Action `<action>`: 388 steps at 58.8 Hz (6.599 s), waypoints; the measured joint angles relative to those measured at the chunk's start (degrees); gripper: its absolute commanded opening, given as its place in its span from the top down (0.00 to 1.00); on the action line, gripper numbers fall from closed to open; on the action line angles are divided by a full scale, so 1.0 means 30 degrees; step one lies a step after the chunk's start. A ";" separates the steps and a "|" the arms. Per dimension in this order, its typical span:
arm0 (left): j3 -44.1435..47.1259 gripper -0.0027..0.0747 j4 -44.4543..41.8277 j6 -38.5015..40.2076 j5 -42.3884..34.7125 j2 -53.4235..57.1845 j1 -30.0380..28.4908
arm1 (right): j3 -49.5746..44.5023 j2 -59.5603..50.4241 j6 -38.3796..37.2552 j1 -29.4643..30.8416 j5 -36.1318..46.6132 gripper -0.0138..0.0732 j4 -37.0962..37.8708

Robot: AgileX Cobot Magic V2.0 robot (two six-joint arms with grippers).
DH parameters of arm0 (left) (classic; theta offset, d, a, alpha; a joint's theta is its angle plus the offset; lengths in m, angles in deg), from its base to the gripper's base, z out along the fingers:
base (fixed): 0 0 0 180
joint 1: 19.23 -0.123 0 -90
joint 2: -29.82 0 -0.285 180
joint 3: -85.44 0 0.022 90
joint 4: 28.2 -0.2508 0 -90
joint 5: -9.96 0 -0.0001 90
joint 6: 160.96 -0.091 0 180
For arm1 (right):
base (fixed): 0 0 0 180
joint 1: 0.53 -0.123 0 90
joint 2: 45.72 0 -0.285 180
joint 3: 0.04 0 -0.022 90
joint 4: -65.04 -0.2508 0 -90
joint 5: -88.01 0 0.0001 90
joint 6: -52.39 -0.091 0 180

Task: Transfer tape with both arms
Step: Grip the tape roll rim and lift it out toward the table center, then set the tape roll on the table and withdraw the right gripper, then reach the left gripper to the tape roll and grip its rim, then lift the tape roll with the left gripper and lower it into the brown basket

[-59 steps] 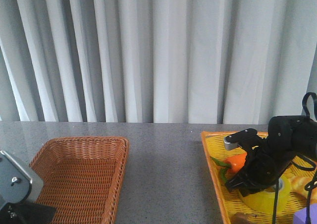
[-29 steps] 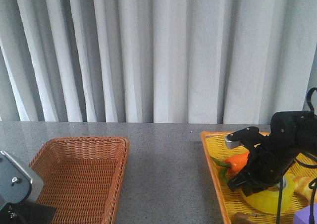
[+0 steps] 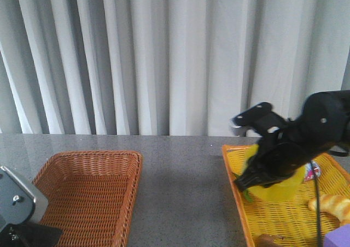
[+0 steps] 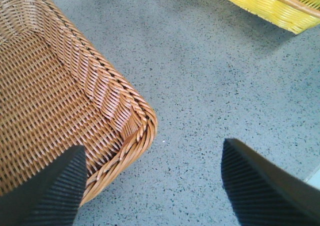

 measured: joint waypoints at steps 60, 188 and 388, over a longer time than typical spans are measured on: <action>0.0000 0.27 0.0000 0.0000 0.0000 0.0000 0.0000 | 0.0000 0.5010 0.1605 -0.5462 0.4179 0.60 -0.0713; -0.4466 0.31 0.0192 -0.3074 -0.0136 -0.4257 0.0014 | -1.7259 -1.9614 -0.5582 -0.1465 0.4381 0.43 -0.0639; -1.9791 0.82 -0.0674 -0.3039 1.1093 -1.8810 -0.5878 | -1.7259 -1.9614 -0.5582 -0.1457 0.4333 0.43 -0.0639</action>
